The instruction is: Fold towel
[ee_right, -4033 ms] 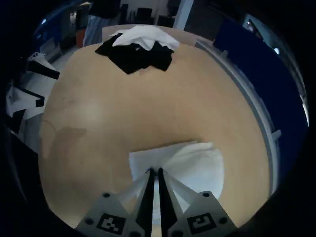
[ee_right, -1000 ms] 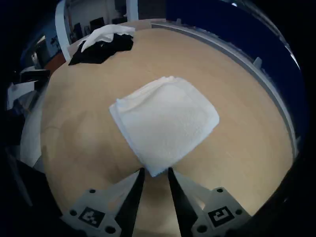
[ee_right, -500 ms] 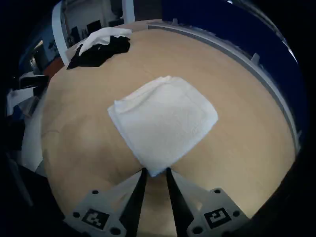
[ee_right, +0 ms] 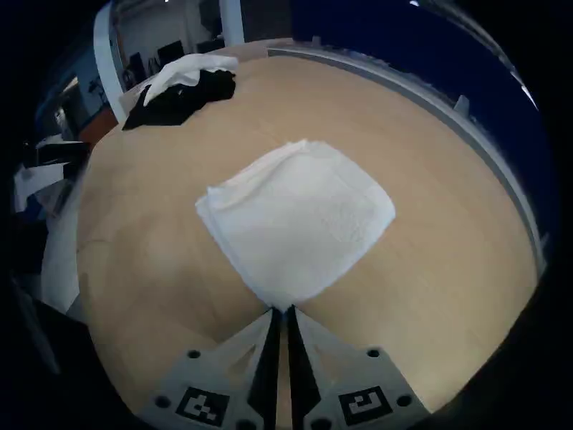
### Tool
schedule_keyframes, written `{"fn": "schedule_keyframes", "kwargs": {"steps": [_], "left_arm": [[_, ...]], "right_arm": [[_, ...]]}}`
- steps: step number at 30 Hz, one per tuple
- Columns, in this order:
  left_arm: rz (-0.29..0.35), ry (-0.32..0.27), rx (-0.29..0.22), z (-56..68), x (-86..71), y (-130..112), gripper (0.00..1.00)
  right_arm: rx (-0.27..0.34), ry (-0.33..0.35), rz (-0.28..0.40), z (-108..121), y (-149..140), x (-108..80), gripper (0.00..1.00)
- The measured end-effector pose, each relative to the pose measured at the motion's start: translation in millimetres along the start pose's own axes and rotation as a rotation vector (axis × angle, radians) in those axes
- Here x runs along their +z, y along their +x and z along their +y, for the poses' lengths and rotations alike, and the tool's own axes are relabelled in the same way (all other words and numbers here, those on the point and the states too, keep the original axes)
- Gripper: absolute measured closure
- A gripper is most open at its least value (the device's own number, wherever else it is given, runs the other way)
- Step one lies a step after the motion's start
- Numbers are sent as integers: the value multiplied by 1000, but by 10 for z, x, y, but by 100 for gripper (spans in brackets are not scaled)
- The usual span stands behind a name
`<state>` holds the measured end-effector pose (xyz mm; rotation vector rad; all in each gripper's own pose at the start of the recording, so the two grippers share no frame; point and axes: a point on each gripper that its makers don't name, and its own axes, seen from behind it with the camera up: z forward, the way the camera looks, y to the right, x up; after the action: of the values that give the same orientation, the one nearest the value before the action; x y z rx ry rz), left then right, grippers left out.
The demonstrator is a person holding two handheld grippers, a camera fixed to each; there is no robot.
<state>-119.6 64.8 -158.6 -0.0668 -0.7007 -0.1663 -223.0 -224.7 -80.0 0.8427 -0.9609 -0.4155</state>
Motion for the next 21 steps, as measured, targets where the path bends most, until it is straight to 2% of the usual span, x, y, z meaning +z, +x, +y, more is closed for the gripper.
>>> {"fn": "schedule_keyframes", "kwargs": {"steps": [8,21], "left_arm": [[0,-5,5,16,5,29,7],[27,-18,27,38,-10,232,7]], "right_arm": [[-43,-28,39,33,175,-144,95],[-92,-93,202,211,1025,-651,95]]}}
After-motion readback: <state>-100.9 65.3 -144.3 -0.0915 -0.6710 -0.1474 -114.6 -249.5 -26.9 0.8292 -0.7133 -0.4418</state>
